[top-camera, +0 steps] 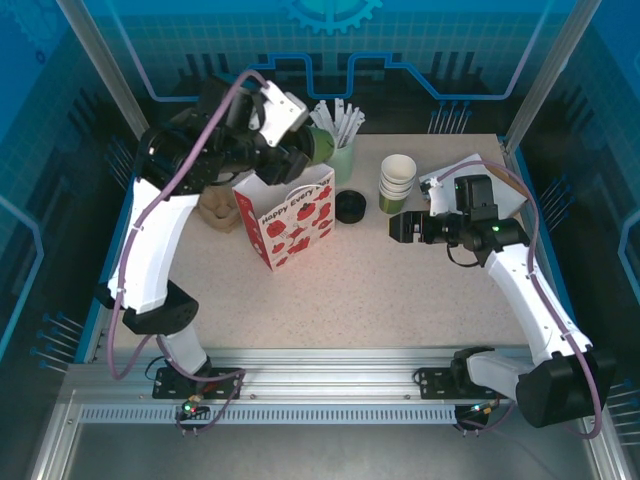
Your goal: Pack the takeout coffee
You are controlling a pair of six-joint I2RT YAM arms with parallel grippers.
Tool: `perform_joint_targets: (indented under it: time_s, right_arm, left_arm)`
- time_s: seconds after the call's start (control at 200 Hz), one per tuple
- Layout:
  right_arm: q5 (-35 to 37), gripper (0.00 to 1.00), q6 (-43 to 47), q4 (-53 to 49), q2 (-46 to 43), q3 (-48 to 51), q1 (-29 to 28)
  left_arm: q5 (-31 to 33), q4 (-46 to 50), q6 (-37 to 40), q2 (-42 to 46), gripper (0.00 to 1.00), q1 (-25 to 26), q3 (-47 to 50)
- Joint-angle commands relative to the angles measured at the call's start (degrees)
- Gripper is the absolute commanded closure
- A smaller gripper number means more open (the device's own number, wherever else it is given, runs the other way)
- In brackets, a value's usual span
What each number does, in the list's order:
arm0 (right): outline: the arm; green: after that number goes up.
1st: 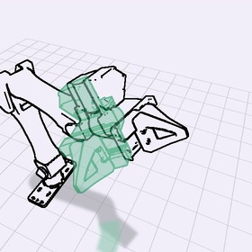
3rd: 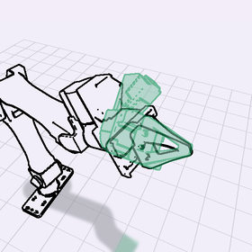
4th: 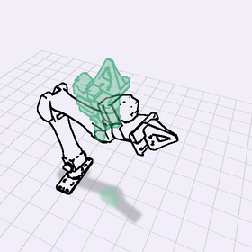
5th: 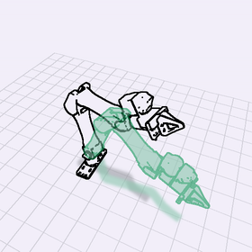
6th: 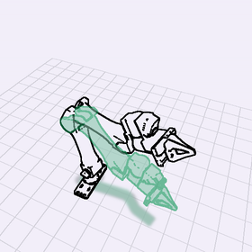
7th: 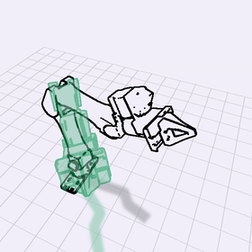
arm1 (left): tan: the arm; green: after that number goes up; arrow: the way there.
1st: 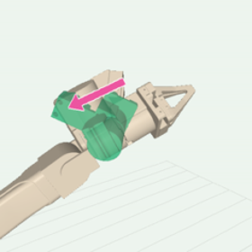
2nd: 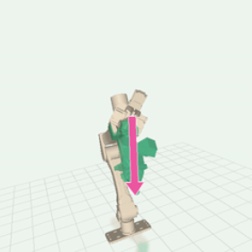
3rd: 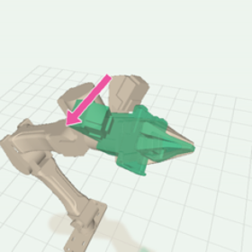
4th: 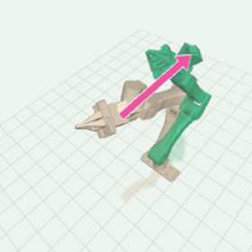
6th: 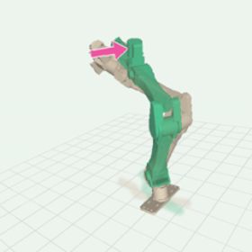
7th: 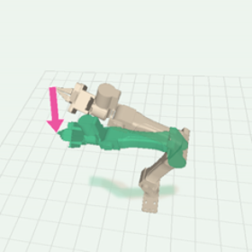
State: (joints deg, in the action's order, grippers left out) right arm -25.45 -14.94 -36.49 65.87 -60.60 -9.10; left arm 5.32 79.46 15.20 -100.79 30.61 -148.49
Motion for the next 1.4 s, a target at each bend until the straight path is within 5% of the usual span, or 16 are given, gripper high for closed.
perform_joint_targets:
  time_s: [0.0, 0.455, 1.391]
  right_arm:
    - [0.2, 0.17, 0.3, -0.5, -0.2, 0.5, -0.9]
    - [0.2, 0.17, 0.2, 0.4, 2.1, 1.0, -2.2]
    - [4.8, 0.17, -3.0, 4.3, 6.8, 2.7, -9.4]
  left_arm:
    - [-1.7, 2.8, 1.6, 0.1, 0.53, -3.7, 0.1]
    - [-2.9, 8.3, 6.0, -1.0, 0.53, -9.3, 11.0]
    - [-1.8, 15.5, 11.3, -15.7, 0.54, -10.7, 7.0]
